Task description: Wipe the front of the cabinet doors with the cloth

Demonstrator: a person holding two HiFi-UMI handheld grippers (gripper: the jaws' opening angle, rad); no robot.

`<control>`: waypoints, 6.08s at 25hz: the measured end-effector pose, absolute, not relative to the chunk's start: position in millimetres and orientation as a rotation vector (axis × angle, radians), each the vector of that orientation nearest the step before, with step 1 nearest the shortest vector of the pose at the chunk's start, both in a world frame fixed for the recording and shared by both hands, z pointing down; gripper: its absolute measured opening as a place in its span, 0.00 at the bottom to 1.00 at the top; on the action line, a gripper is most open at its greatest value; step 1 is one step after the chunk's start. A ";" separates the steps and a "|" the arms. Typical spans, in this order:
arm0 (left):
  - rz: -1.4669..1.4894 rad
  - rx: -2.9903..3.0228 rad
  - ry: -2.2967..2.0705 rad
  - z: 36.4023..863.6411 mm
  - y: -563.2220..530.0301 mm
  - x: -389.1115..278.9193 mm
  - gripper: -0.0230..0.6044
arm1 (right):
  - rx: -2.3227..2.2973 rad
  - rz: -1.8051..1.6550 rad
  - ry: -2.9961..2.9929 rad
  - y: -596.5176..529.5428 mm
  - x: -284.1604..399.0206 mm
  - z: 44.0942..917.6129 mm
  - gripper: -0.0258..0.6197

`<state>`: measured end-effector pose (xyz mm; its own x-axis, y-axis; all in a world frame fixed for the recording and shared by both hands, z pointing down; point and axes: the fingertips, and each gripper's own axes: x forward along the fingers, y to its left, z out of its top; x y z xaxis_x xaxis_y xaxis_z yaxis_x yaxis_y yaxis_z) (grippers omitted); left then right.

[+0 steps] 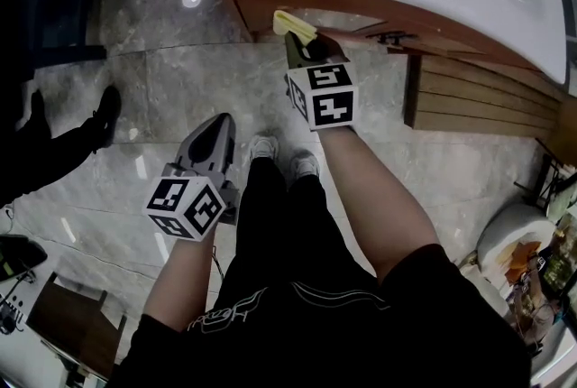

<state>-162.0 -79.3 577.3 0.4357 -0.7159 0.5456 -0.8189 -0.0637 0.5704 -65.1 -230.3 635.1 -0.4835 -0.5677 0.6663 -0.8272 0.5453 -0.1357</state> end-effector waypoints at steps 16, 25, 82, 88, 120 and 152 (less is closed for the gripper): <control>0.218 1.880 -1.216 577.8 -80.2 -117.8 0.05 | 1.393 0.743 -2.103 -241.8 33.1 636.6 0.10; 0.248 1.907 -1.176 581.3 -79.7 -91.8 0.05 | 1.518 0.770 -2.051 -236.3 78.5 638.6 0.10; 0.153 1.599 -1.390 634.6 -39.1 -249.1 0.05 | 0.996 0.573 -2.199 -199.3 -131.6 711.9 0.10; 0.147 1.588 -1.405 632.1 -41.8 -255.6 0.05 | 1.003 0.573 -2.178 -209.4 -133.1 719.5 0.10; 0.211 1.665 -1.302 626.8 -32.7 -163.8 0.05 | 1.252 0.638 -2.080 -228.1 0.4 717.4 0.10; 0.308 1.829 -1.193 598.9 -43.6 -39.1 0.05 | 1.489 0.726 -2.027 -202.9 169.8 676.5 0.10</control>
<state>-39.1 -43.6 598.9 0.5026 -0.6024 0.6201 -0.8273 -0.1269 0.5473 169.8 -202.9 676.5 -0.2620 -0.6831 0.6817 -0.9606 0.2527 -0.1160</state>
